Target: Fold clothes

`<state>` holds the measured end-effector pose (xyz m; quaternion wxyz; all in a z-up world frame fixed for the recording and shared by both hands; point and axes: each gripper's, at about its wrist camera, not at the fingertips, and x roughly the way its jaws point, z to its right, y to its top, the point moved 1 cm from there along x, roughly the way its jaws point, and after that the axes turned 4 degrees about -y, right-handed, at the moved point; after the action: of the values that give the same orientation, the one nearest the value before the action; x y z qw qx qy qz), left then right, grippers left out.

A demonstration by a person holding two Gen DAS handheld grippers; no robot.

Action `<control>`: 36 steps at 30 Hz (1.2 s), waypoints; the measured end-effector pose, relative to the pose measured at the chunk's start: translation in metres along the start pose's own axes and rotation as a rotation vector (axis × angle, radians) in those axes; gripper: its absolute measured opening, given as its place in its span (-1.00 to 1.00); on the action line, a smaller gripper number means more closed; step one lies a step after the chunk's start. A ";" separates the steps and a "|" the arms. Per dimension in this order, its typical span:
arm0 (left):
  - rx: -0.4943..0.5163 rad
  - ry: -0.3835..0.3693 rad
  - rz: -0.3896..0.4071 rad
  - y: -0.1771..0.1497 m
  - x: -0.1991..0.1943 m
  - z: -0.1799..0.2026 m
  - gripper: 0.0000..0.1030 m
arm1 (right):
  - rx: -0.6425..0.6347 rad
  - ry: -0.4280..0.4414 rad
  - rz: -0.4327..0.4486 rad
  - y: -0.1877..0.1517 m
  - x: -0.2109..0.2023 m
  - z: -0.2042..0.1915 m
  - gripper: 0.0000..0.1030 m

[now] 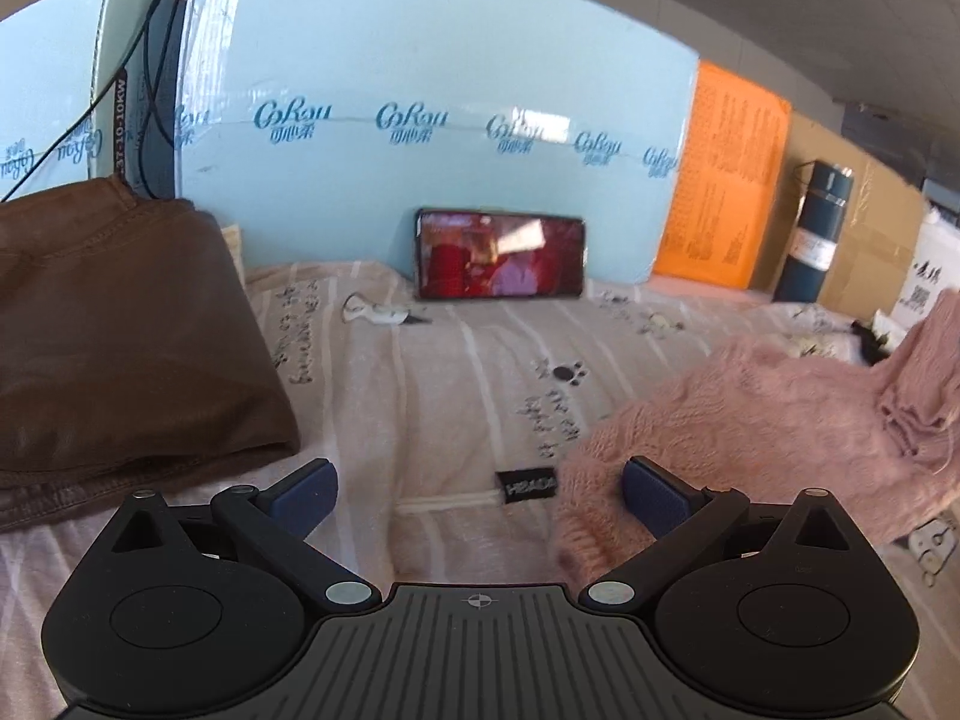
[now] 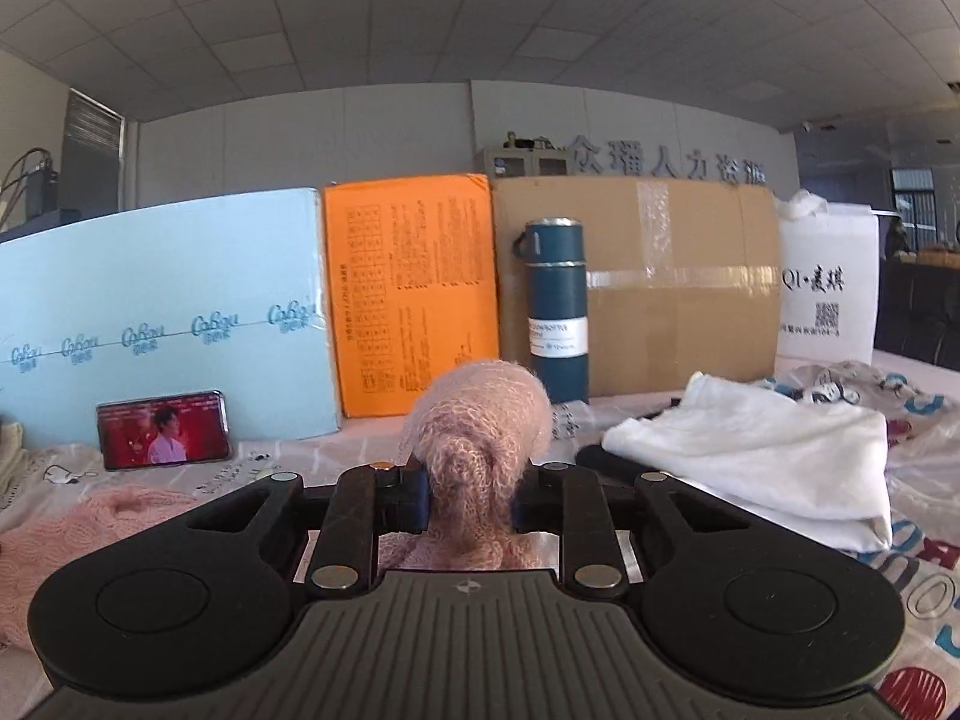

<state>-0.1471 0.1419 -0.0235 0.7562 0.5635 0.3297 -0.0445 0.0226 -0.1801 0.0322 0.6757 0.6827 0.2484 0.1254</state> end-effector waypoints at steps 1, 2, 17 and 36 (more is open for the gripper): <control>0.000 0.001 -0.005 0.000 0.001 -0.001 0.99 | -0.020 0.024 0.022 0.002 -0.003 -0.009 -0.59; -0.003 -0.002 -0.003 -0.001 0.000 -0.002 0.99 | -0.051 0.046 0.045 0.004 -0.006 -0.020 -0.59; -0.212 -0.146 0.255 0.010 -0.040 -0.028 0.99 | -0.709 0.283 0.220 -0.046 -0.035 -0.206 -0.59; -0.430 -0.628 0.189 0.009 -0.041 -0.024 0.98 | 0.042 0.867 -0.165 0.002 -0.023 -0.121 0.96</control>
<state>-0.1858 0.1537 0.0032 0.9219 0.3789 0.0308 -0.0747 -0.0576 -0.0880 0.0445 0.5027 0.5585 0.5649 0.3408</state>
